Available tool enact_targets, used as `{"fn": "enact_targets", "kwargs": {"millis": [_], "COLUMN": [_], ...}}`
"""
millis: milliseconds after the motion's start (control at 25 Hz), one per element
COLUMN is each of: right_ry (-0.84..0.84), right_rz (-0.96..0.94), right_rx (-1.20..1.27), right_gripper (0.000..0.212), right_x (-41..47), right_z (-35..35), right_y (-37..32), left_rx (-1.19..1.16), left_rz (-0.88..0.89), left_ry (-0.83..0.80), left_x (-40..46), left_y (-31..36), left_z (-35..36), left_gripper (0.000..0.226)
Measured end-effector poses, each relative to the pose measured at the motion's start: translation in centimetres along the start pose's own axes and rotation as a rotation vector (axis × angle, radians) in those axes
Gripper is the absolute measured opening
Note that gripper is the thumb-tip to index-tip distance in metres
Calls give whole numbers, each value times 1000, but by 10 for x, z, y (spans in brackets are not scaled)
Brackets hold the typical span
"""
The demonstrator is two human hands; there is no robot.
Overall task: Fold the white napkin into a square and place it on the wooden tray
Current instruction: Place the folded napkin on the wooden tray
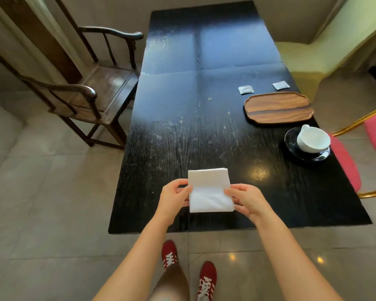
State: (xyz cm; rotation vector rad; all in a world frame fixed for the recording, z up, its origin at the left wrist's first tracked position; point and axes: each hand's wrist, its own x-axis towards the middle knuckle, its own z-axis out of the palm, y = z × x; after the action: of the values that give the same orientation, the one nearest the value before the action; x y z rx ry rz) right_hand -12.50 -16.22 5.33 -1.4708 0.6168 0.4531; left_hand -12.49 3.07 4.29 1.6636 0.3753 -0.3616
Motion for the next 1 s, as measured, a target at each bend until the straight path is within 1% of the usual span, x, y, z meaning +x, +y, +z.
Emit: {"fn": "enact_targets", "kwargs": {"millis": [120,360,440,640,800,1000], "right_ry": [30,88,120,201,252,244], "right_rz": [-28,-42,-35,13,38,43], "right_rx": [2,-40,-48,-20,7,34], "right_gripper": [8,12,15,16,18,20], "right_x": [-15,-24,-22,-19,-13,11], "right_z": [-8,-22,-20,-18,-23,-49], "right_y": [-8,-23,-26,-26,-24,-39], "left_rx": [-15,29,69,119,113,84], "left_rz": [-12,-60,-74,-74,-78,-74], "left_ry": [-42,-254,-290,-389,-345,-320], "left_x": [-3,1,9,28,38,55], "left_y": [15,31,33,36,38,58], "left_z": [5,11,9,8,20,47], "left_gripper": [17,32,38,47,47,42]}}
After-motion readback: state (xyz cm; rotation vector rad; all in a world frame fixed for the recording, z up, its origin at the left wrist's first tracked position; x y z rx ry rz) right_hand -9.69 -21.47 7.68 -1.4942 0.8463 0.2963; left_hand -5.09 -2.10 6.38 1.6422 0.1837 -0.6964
